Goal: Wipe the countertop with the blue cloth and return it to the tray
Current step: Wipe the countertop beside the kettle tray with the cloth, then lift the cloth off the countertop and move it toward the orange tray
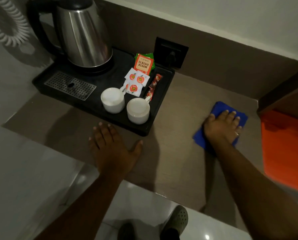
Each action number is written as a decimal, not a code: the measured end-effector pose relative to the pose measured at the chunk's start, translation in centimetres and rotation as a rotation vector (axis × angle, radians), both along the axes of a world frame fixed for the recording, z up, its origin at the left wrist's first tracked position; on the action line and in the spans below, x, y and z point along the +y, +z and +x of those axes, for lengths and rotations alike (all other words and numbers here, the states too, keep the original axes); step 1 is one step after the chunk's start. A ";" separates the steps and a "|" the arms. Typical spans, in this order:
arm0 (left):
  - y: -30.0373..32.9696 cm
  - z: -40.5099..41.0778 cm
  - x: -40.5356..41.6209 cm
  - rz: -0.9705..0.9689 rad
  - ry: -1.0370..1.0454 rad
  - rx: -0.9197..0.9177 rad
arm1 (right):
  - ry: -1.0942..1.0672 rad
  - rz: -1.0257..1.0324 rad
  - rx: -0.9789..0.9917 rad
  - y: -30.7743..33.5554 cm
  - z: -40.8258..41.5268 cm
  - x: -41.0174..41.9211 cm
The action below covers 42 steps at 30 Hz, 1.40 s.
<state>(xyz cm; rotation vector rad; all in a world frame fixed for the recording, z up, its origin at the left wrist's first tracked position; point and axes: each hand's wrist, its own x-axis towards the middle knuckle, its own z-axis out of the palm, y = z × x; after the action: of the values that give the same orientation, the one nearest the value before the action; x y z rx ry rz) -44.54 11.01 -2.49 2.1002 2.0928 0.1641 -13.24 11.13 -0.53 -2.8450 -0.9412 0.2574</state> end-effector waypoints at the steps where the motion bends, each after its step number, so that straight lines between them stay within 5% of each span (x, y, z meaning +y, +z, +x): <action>1: 0.0 0.0 0.0 0.000 -0.001 0.002 | -0.045 0.004 0.032 0.1 -2.4 1.0; 3: -0.1 -0.1 0.0 0.010 -0.006 0.002 | 0.023 0.018 0.050 0.0 -7.7 2.1; 6: 0.0 -0.2 -0.1 0.004 -0.014 0.001 | 0.407 0.047 0.002 -0.8 -13.8 0.0; 9: 0.1 -0.2 -0.1 0.004 -0.011 -0.011 | 0.758 0.033 0.004 -0.7 -12.6 -5.0; 11: 0.2 -0.3 0.0 -0.012 -0.019 -0.005 | 0.808 0.038 0.013 -0.5 -9.3 -7.9; 19: -0.1 -0.4 0.0 -0.007 -0.039 -0.046 | 0.111 0.063 -0.015 -0.1 -6.1 -14.6; 24: 0.3 -0.7 -0.1 -0.052 -0.084 -0.052 | 0.350 0.086 -0.012 -0.8 -9.6 -16.3; 30: 1.4 -0.6 -5.3 0.072 -0.353 -0.193 | 0.303 0.176 0.077 0.6 -9.3 -16.8; 34: 3.7 5.3 -7.8 -0.019 -0.545 -0.325 | -0.017 0.630 0.493 3.1 -7.9 -17.8; 39: 7.0 16.2 -7.9 -0.111 -0.817 -0.362 | -0.384 0.921 0.620 6.1 1.7 -21.7; 42: 7.8 23.7 -7.8 -0.144 -0.972 -0.284 | -0.416 0.946 0.557 7.8 9.6 -23.8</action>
<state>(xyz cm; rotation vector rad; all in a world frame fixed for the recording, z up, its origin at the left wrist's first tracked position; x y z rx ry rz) -20.87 3.18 5.32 2.5329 0.7553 0.1511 -3.65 -12.71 7.27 -1.8610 -0.2236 0.3906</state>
